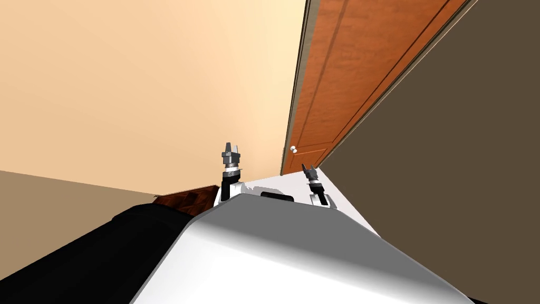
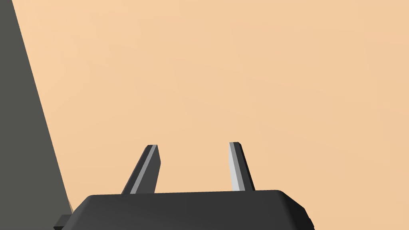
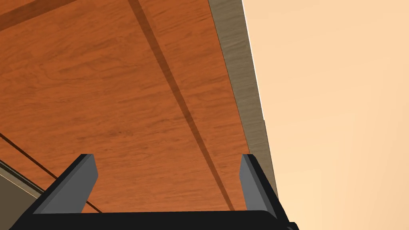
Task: Pull the door open
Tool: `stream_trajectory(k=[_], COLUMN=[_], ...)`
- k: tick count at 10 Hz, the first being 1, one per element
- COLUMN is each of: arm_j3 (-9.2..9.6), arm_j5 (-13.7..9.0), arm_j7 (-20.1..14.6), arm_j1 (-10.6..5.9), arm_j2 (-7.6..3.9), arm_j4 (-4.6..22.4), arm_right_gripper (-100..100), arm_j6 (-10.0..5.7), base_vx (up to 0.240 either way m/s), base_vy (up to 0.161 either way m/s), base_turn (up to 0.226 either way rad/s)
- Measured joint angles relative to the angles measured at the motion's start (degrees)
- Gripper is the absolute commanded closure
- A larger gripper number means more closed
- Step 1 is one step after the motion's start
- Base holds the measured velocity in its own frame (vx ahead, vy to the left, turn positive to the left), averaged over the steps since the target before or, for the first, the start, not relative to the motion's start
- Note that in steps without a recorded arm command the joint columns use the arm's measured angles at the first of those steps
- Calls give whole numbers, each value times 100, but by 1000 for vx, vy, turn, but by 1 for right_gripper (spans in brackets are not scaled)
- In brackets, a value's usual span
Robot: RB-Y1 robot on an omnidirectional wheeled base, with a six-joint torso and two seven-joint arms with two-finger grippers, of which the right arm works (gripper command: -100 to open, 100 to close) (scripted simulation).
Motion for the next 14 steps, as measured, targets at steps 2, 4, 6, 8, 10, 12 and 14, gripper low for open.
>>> stream_trajectory(k=[2, 4, 6, 8, 10, 12, 14], arm_j3=[-14, -25, -39, -46, -62, -74, -87], arm_j5=[78, 156, 224, 293, 346, 397, 446], arm_j7=[260, 508, 737, 950, 1144, 1319, 1480], arm_j1=[-104, -213, -333, -416, -523, -611, -718], arm_j2=[-44, -85, -120, -152, -185, -212, -250], arm_j4=[367, 697, 1039, 1299, 1617, 1883, 2159], arm_right_gripper=[-100, -100, -100, -100, -100, -100, -100], arm_j6=[-128, -226, -330, -398, -511, -601, -685], base_vx=[97, 91, 88, 75, 69, 65, 82], base_vy=[-35, -25, -27, -31, -19, -32, -26], base_turn=[91, 87, 81, 66, 64, 54, 72])
